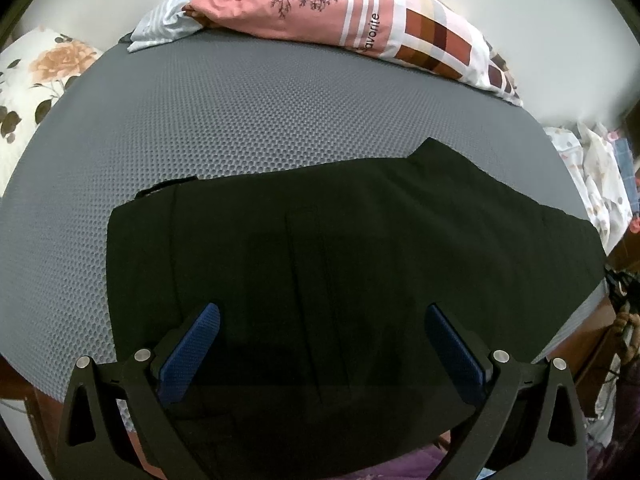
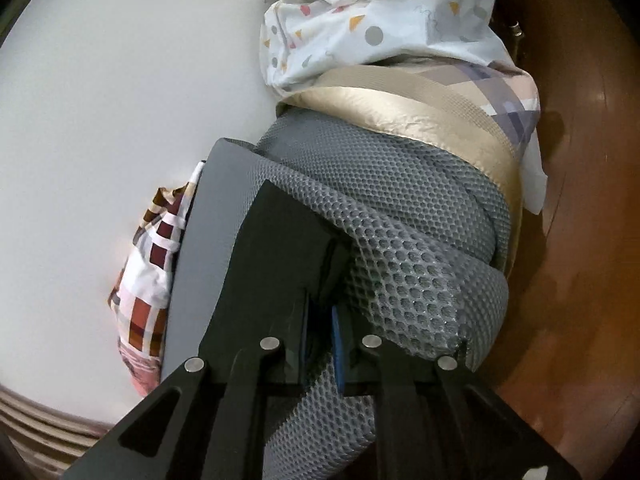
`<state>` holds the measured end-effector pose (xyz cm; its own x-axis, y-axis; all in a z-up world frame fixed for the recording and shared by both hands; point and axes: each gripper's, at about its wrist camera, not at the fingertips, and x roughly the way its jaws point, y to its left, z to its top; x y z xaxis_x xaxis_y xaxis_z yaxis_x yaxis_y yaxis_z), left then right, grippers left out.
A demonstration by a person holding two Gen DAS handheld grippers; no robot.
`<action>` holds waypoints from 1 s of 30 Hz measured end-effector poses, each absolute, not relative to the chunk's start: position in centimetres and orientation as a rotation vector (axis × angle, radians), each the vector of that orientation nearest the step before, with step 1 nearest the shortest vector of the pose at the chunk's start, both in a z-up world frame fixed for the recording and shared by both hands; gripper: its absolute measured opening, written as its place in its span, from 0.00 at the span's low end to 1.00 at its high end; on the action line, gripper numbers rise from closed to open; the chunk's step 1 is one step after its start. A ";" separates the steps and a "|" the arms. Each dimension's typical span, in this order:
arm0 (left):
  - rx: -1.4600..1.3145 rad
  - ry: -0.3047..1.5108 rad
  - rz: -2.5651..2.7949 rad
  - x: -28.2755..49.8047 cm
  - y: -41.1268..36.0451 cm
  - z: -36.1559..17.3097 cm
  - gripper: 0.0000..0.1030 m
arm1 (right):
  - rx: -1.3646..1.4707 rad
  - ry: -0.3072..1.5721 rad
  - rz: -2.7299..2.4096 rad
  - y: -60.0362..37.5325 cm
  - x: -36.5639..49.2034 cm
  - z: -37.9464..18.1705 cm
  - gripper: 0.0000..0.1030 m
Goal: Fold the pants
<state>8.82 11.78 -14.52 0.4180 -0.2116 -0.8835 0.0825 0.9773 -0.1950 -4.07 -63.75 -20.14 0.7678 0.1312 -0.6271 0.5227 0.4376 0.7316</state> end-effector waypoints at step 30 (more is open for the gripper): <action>-0.173 1.134 -0.218 8.6 11.3 -14.3 0.99 | 0.769 0.912 0.334 -33.0 4.3 -17.2 0.09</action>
<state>8.58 11.32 -14.31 0.4059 -0.2590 -0.8764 0.0841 0.9655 -0.2464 4.25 -33.04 -17.17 0.5859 0.5625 -0.5834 0.0533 0.6916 0.7203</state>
